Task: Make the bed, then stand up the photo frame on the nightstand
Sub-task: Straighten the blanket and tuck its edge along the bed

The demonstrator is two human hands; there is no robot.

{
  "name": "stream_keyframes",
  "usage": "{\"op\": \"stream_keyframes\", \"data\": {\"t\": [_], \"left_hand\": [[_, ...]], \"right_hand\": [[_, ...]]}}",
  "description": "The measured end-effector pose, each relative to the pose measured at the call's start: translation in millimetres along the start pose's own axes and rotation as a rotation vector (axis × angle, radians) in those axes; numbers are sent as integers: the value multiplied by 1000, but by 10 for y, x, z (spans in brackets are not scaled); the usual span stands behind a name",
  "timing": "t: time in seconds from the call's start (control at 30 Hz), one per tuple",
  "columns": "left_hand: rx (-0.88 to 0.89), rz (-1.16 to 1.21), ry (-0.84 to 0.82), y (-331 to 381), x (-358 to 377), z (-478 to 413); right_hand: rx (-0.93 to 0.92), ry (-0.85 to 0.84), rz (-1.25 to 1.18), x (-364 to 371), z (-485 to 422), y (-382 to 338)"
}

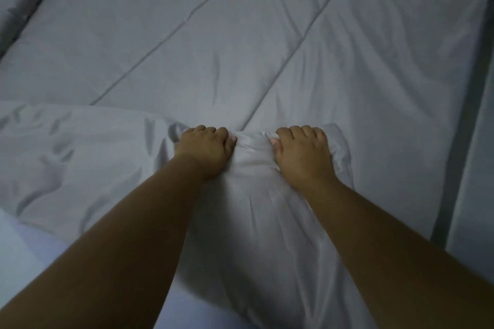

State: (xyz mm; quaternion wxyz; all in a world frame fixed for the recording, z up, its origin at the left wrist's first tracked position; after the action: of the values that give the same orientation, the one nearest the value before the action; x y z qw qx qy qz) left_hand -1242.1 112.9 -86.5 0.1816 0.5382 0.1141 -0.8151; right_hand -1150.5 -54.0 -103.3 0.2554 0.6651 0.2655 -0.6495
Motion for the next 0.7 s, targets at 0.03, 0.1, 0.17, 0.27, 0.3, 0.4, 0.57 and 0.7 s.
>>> {"op": "stream_keyframes", "data": {"t": [0.03, 0.1, 0.17, 0.27, 0.3, 0.4, 0.57, 0.7], "left_hand": [[20, -19, 0, -10, 69, 133], [64, -44, -8, -41, 196, 416], [105, -53, -43, -92, 315, 714], [157, -75, -125, -134, 447, 1131], [167, -90, -149, -141, 479, 1261], [195, -133, -214, -136, 572, 1620], [219, -137, -296, -101, 729, 2119], [176, -102, -388, -165, 840, 2507]], "right_hand": [[17, 13, 0, 5, 174, -63], [50, 43, -10, 8, 522, -214], [79, 61, -26, -11, 877, -396], [112, 42, -41, -52, 1380, -610], [117, 23, -46, -77, 1542, -661], [110, -61, -60, -175, 1977, -782], [83, -241, -101, -360, 2465, -916], [15, -290, -113, -433, 2766, -1065]]}}
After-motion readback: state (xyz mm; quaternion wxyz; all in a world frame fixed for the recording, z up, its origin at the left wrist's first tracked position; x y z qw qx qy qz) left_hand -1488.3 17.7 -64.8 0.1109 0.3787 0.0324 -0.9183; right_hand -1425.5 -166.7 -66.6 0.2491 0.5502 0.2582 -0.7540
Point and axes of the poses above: each hand's wrist, its own z-axis away from the middle knuckle, its own x-axis out of the palm, y = z × x, the point moved 2 cm from there along -z, towards the middle knuckle, and after that the axes turned 10 degrees about -y, right-handed, at the moved point
